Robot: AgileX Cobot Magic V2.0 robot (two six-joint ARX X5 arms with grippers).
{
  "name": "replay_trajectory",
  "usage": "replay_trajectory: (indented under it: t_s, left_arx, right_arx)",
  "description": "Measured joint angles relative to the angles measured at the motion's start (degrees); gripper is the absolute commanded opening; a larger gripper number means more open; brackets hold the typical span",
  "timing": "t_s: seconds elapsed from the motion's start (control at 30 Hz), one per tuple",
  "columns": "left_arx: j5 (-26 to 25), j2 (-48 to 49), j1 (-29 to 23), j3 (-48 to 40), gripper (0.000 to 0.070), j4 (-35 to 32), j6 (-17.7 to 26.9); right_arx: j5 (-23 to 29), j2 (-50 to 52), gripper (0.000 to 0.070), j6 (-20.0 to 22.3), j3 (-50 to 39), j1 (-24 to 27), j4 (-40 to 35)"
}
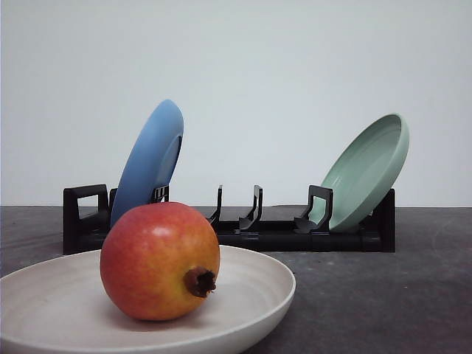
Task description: Place pomegranate in white plate
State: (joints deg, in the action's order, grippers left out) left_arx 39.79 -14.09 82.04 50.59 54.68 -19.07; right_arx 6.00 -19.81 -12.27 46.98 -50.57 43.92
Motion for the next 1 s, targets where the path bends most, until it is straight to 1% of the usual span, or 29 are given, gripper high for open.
replay_trajectory:
  t_s: [0.1, 0.2, 0.3, 0.4, 0.43, 0.5, 0.63, 0.73, 0.77, 0.83, 0.93, 1.0]
  left_arx:
    - [0.0, 1.1, -1.8, 0.0, 0.0, 0.3, 0.0]
    - [0.1, 1.4, -7.1, -0.6, 0.0, -0.6, 0.0]
    - [0.4, 1.5, -15.2, -4.1, 0.0, -3.1, 1.3]
    - [-1.0, 2.8, -25.1, -9.9, 0.0, -9.3, 5.7]
    - [-2.4, 3.6, -28.8, -12.2, 0.0, -12.0, 7.7]
    - [-6.9, 5.0, -35.9, -17.1, 0.0, -17.4, 11.7]
    - [-20.8, 7.6, -50.4, -27.9, 0.0, -28.4, 19.2]
    - [-31.2, 10.1, -59.2, -35.2, 0.0, -35.0, 22.8]
    - [-33.8, 11.0, -61.9, -37.3, 0.0, -36.8, 23.6]
    - [-36.5, 12.4, -66.3, -40.6, 0.0, -38.6, 24.3]
    - [-36.9, 13.5, -71.4, -43.8, 0.0, -38.6, 24.5]
    - [-37.0, 13.7, -73.6, -44.9, 0.0, -38.6, 24.7]
  right_arx:
    - [0.0, 0.0, 0.0, 0.0, 0.0, 0.0, 0.0]
    - [0.0, 0.0, 0.0, 0.0, 0.0, 0.0, 0.0]
    - [0.0, 0.0, 0.0, 0.0, 0.0, 0.0, 0.0]
    - [0.0, 0.0, 0.0, 0.0, 0.0, 0.0, 0.0]
    - [0.0, 0.0, 0.0, 0.0, 0.0, 0.0, 0.0]
    - [0.0, 0.0, 0.0, 0.0, 0.0, 0.0, 0.0]
    - [0.0, 0.0, 0.0, 0.0, 0.0, 0.0, 0.0]
    - [0.0, 0.0, 0.0, 0.0, 0.0, 0.0, 0.0]
    - [0.0, 0.0, 0.0, 0.0, 0.0, 0.0, 0.0]
    - [0.0, 0.0, 0.0, 0.0, 0.0, 0.0, 0.0]
    - [0.0, 0.0, 0.0, 0.0, 0.0, 0.0, 0.0]
    - [0.0, 0.0, 0.0, 0.0, 0.0, 0.0, 0.0]
